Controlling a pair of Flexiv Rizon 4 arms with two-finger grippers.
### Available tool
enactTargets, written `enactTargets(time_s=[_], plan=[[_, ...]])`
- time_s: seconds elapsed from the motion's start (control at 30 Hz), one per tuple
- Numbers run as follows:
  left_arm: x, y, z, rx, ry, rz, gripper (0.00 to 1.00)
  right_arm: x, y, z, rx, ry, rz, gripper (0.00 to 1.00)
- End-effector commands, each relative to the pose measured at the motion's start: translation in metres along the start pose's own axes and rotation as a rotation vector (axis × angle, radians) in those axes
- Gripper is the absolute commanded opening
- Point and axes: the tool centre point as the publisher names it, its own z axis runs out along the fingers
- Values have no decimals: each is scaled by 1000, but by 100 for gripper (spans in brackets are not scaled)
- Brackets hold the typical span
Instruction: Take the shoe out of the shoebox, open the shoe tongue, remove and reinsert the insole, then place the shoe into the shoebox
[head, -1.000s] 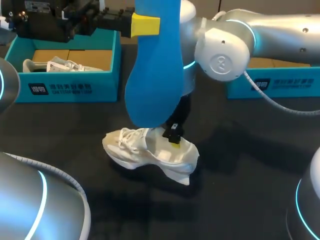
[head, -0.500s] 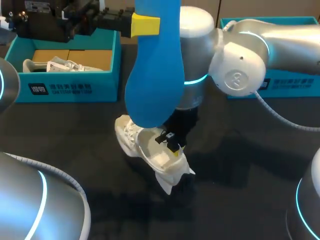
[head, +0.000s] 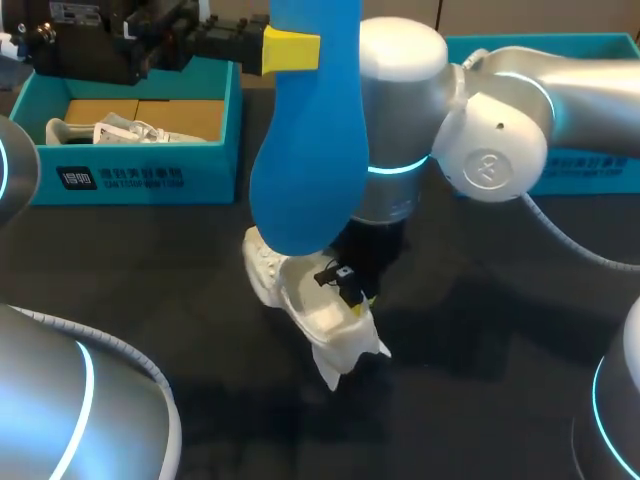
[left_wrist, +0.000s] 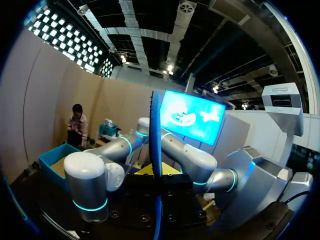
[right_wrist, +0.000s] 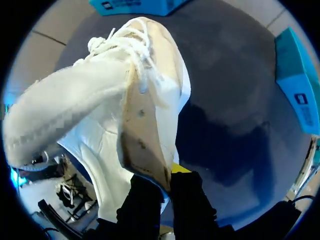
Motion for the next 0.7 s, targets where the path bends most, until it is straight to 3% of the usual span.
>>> enactTargets(time_s=[0.03, 0.07, 0.27, 0.7], plan=[[0, -1, 1, -4, -1, 0, 0, -5, -2, 9, -5, 39, 114, 0], [0, -1, 1, -4, -1, 0, 0, -4, -2, 10, -43, 54, 117, 0], [0, -1, 1, -4, -1, 0, 0, -7, -8, 12, -76, 59, 237, 0], [0, -1, 1, -4, -1, 0, 0, -20, -10, 30, -94, 108, 305, 0]])
